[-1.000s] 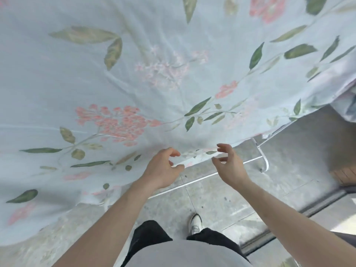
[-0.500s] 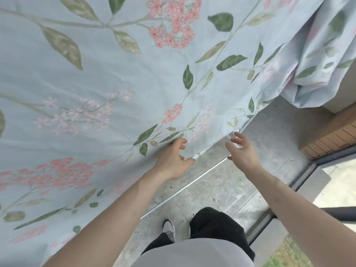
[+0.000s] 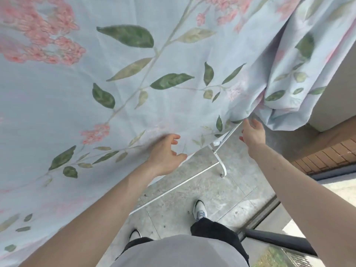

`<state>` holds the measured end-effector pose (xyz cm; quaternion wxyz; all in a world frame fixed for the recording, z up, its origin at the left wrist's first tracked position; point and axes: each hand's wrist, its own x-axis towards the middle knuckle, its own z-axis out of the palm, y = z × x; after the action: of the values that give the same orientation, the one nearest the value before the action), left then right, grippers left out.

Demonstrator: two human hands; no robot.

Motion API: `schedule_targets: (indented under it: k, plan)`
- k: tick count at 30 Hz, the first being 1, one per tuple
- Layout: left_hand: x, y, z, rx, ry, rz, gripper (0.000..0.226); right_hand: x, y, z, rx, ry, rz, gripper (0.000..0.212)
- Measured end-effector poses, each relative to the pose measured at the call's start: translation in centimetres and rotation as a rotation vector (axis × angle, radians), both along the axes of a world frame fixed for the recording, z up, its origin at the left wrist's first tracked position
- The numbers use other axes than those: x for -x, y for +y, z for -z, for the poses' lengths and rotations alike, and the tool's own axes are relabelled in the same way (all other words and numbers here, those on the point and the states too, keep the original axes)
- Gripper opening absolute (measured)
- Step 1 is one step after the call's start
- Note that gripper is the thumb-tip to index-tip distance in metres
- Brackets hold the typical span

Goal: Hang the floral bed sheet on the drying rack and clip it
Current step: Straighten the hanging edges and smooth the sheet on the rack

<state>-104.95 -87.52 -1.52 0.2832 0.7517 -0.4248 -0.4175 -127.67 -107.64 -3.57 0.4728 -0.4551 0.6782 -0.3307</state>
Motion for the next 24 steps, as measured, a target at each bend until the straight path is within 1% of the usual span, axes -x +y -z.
schedule_targets:
  k: [2,3,5,6,8,10,13,15,17,19,21,22,24]
  plan:
    - [2.2,-2.2,0.3,0.013,-0.009,-0.016,0.061,0.6,-3.0,-0.5,0.016,0.006,-0.043,0.068]
    - [3.3,-3.2,0.4,0.029,-0.017,-0.023,0.059,0.8,-4.5,-0.7,0.027,0.009,-0.08,0.064]
    - [5.4,-5.1,0.7,0.06,-0.049,-0.041,0.055,0.9,-6.7,-1.2,0.051,0.043,-0.151,0.048]
    - [6.2,-5.8,0.9,0.074,-0.065,-0.056,0.053,0.9,-7.5,-1.2,0.078,0.063,-0.181,0.043]
    - [7.5,-6.8,1.1,0.084,-0.097,-0.089,0.048,0.9,-7.6,-1.5,0.14,0.113,-0.219,0.04]
    - [8.4,-7.2,1.3,0.094,-0.138,-0.109,0.047,1.5,-6.3,-0.8,0.18,0.188,-0.282,0.03]
    - [8.9,-8.1,1.5,0.194,-0.246,-0.081,0.052,3.2,-3.9,2.1,0.11,0.32,-0.428,0.024]
    - [8.8,-8.9,1.2,0.241,-0.296,-0.074,0.055,4.4,-3.4,3.7,0.045,0.4,-0.44,0.022]
    - [9.1,-9.6,0.9,0.254,-0.33,-0.083,0.057,4.9,-3.5,4.0,-0.02,0.414,-0.431,0.022]
    - [9.4,-10.0,0.7,0.258,-0.348,-0.083,0.059,4.7,-3.6,3.3,0.002,0.441,-0.498,0.022]
    - [9.7,-9.8,0.9,0.266,-0.383,-0.068,0.058,4.5,-3.0,2.1,0.138,0.414,-0.56,0.022]
    - [10.0,-9.5,1.1,0.269,-0.415,-0.039,0.056,4.3,-2.4,1.2,0.211,0.34,-0.56,0.022]
    - [10.8,-9.2,1.6,0.272,-0.5,0.077,0.06,4.0,-1.1,-0.7,0.302,0.104,-0.51,0.018]
